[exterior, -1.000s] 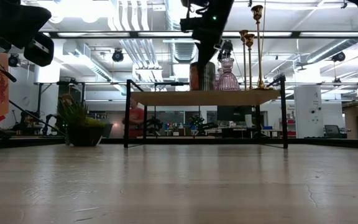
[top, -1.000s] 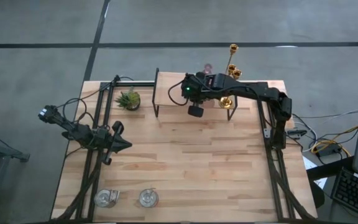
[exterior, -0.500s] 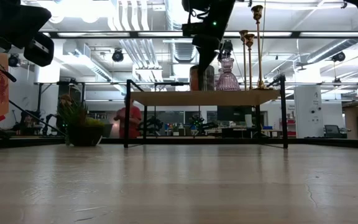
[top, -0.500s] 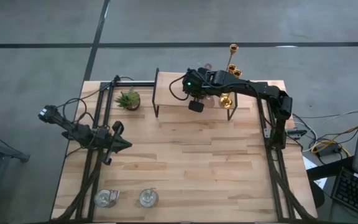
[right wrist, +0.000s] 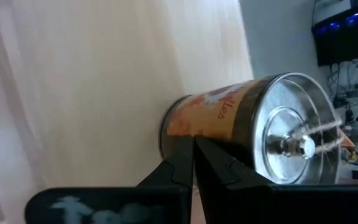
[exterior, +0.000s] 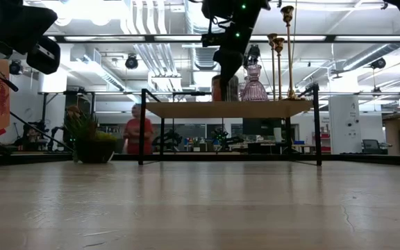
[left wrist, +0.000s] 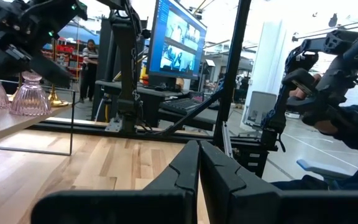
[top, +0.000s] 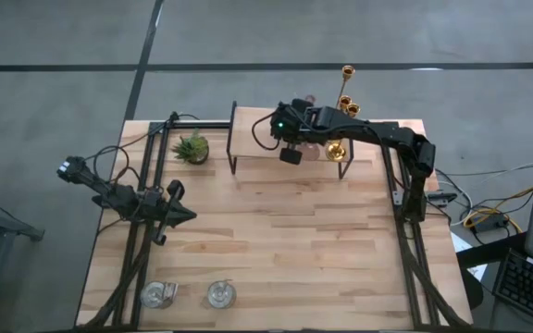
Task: Pick & Place candle stick holders
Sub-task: Put the right silver scented candle on the shelf
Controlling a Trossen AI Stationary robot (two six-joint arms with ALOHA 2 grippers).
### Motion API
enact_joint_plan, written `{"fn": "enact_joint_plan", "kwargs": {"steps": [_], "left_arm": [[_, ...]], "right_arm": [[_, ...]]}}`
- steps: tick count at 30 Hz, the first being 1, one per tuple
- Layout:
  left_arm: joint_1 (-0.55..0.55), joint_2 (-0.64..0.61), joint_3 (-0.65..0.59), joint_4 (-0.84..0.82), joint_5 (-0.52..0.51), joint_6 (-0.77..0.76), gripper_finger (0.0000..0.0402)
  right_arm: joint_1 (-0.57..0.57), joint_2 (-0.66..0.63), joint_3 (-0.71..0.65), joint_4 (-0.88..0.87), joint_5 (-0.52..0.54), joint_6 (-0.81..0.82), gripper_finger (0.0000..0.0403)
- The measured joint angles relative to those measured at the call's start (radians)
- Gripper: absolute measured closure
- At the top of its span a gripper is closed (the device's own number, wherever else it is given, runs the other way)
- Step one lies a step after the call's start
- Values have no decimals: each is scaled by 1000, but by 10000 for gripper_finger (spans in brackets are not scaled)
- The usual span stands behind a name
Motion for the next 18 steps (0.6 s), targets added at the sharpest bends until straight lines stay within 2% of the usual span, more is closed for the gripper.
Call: {"fn": "enact_joint_plan", "kwargs": {"steps": [18], "left_arm": [[0, 0, 0, 0, 0, 0, 385]], "right_arm": [[-25, 0, 0, 46, -1, -39, 394]]}}
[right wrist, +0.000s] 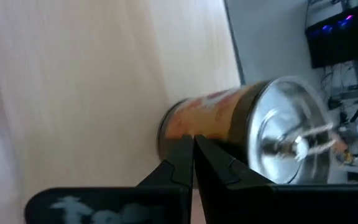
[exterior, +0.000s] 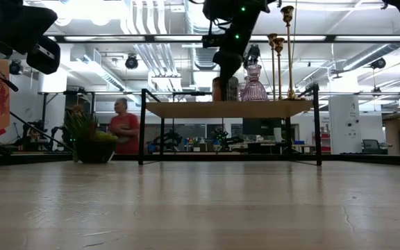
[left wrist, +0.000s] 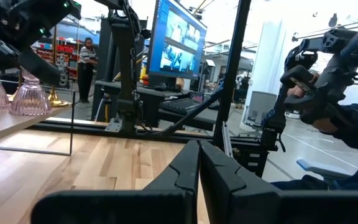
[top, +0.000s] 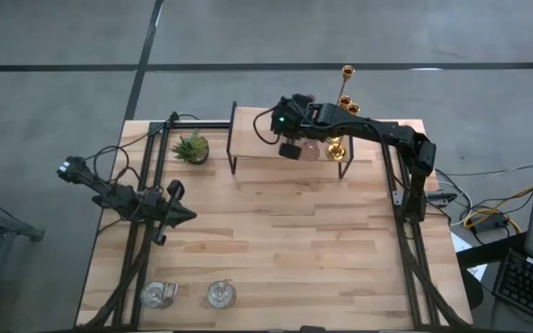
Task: Pick & Place candle stick holders
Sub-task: Put the right silver scented candle on the shelf, then align the right silver scented candle on the shelf with the silver scented candle
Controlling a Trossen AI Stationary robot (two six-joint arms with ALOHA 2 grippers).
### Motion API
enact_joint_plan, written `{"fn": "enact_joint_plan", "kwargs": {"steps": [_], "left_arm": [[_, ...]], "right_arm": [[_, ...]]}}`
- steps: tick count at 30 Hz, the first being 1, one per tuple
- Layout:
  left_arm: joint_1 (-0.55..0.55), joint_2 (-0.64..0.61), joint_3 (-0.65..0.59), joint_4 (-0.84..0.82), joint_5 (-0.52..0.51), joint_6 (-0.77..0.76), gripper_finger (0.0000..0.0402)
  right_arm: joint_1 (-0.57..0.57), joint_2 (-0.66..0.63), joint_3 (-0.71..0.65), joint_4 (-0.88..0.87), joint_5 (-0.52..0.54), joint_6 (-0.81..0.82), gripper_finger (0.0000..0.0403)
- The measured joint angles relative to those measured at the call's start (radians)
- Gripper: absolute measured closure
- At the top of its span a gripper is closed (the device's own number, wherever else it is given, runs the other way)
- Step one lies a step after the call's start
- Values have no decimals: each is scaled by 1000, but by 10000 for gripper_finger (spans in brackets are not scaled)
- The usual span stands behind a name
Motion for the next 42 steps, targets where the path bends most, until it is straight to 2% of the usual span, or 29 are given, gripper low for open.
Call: {"fn": "enact_joint_plan", "kwargs": {"steps": [7, 15, 25, 34, 38, 42], "left_arm": [[0, 0, 0, 0, 0, 0, 385], [0, 0, 0, 0, 0, 0, 385], [0, 0, 0, 0, 0, 0, 385], [0, 0, 0, 0, 0, 0, 385], [0, 0, 0, 0, 0, 0, 385], [0, 0, 0, 0, 0, 0, 385]], "right_arm": [[2, -2, -7, -77, -54, 55, 394], [2, -2, -16, -48, 51, 36, 394], [-1, -2, -34, 22, 56, -16, 394], [-4, -2, -45, 69, 103, -49, 394], [-1, -2, -48, 80, 94, -55, 394], [28, -9, -48, 71, 35, -46, 394]]}}
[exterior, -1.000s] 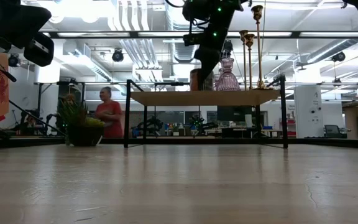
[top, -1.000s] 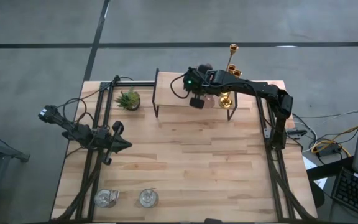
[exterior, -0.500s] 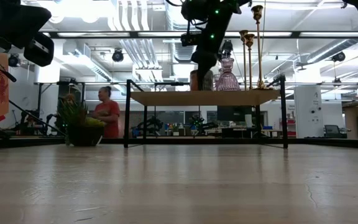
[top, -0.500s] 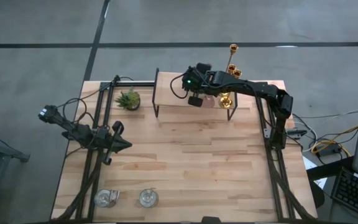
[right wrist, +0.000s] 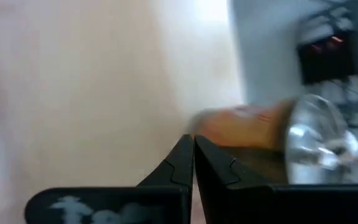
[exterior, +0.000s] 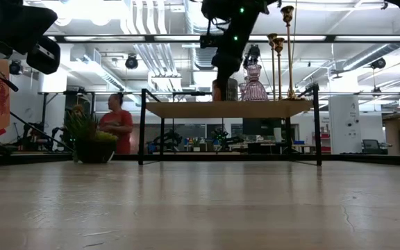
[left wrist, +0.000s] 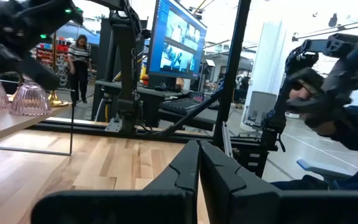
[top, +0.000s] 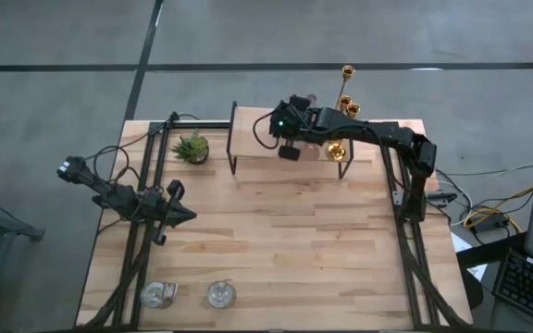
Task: Pick & Place candle stick holders
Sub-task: Align the right silver scented candle on the shelf with the silver scented candle
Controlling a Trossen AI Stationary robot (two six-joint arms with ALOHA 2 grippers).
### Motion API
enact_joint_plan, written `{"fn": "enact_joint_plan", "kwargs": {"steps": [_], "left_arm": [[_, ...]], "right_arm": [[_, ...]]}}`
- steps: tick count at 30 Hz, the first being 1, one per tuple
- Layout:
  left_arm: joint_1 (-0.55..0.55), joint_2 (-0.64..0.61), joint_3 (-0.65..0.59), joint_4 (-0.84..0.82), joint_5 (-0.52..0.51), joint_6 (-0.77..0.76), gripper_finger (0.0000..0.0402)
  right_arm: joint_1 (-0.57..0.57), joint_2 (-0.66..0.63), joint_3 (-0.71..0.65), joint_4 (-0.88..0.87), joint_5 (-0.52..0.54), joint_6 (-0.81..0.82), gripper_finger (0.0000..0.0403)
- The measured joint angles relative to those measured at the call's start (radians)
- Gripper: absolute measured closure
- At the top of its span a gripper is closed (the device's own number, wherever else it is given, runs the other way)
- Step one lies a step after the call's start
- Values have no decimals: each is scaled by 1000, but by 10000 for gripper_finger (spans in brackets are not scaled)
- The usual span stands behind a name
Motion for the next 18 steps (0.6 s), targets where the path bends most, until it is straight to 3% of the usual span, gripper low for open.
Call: {"fn": "enact_joint_plan", "kwargs": {"steps": [7, 13, 18], "left_arm": [[0, 0, 0, 0, 0, 0, 385], [0, 0, 0, -1, 0, 0, 385], [0, 0, 0, -1, 0, 0, 385]], "right_arm": [[92, -67, -13, -58, -268, 100, 394], [198, -193, -101, 18, -318, 144, 394], [305, -361, -274, 177, -345, 195, 394]]}}
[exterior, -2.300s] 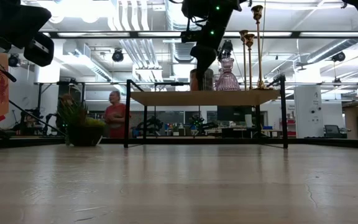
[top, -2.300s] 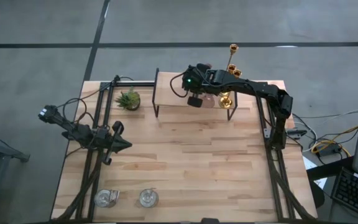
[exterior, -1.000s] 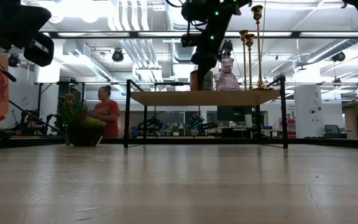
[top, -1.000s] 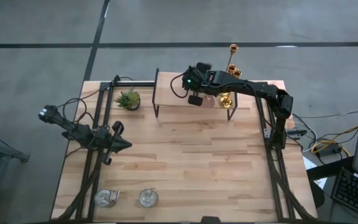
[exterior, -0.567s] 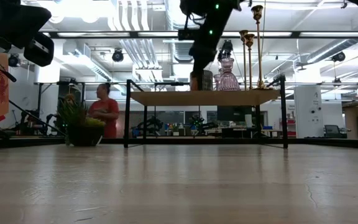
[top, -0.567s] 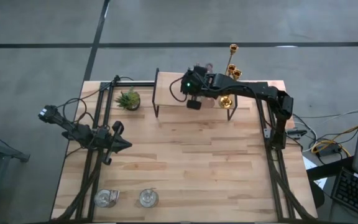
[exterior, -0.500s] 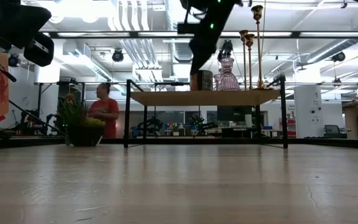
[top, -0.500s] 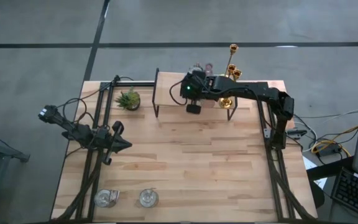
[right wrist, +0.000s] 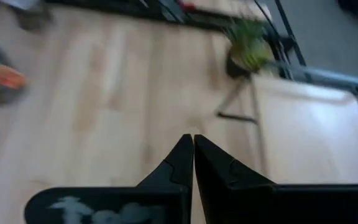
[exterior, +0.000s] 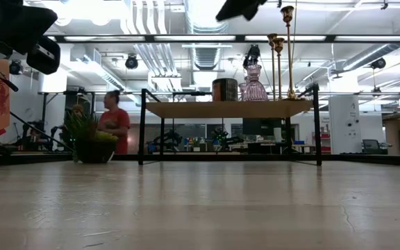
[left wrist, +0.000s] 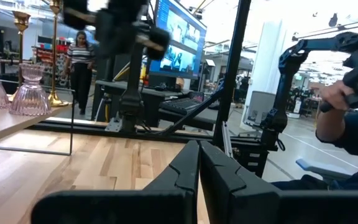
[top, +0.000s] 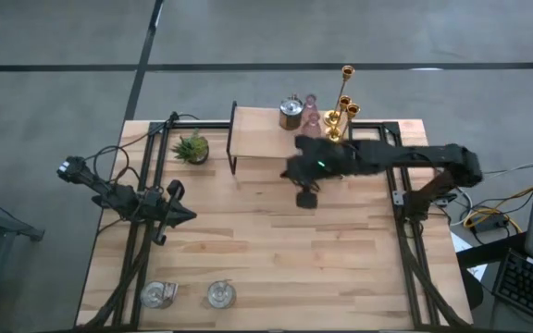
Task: Pick & Place candle stick holders
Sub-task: Align the right silver scented candle on the shelf with the silver scented candle
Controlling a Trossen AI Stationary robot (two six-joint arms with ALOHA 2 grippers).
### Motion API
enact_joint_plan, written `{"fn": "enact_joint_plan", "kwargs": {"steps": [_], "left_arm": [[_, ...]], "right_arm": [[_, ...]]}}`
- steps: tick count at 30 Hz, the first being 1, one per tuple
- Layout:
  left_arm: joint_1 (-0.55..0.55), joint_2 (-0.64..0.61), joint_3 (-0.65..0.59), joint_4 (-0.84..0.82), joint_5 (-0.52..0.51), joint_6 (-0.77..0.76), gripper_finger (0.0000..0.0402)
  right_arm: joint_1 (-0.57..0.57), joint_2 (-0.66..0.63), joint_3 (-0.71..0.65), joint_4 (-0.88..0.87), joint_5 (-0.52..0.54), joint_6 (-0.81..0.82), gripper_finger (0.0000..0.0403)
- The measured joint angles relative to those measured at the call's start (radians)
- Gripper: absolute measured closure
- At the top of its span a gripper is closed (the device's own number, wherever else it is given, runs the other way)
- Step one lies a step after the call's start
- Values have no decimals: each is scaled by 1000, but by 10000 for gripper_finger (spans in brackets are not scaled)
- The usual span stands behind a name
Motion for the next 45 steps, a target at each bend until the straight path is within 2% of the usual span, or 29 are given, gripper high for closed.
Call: {"fn": "enact_joint_plan", "kwargs": {"steps": [11, 16, 20, 28, 34, 38, 45], "left_arm": [[0, 0, 0, 0, 0, 0, 385], [0, 0, 0, 0, 0, 0, 385], [0, 0, 0, 0, 0, 0, 385], [0, 0, 0, 0, 0, 0, 385], [0, 0, 0, 0, 0, 0, 385], [0, 0, 0, 0, 0, 0, 385], [0, 0, 0, 38, -10, 1, 385]], "right_arm": [[259, -409, -569, 503, 4, 119, 394], [348, -577, -777, 602, 110, 189, 394], [389, -678, -911, 637, 124, 255, 394], [511, -763, -1130, 839, 123, 243, 394], [540, -772, -1259, 1051, 124, 228, 394], [539, -810, -1318, 1101, 126, 228, 394], [525, -937, -1391, 1085, 127, 222, 394]]}}
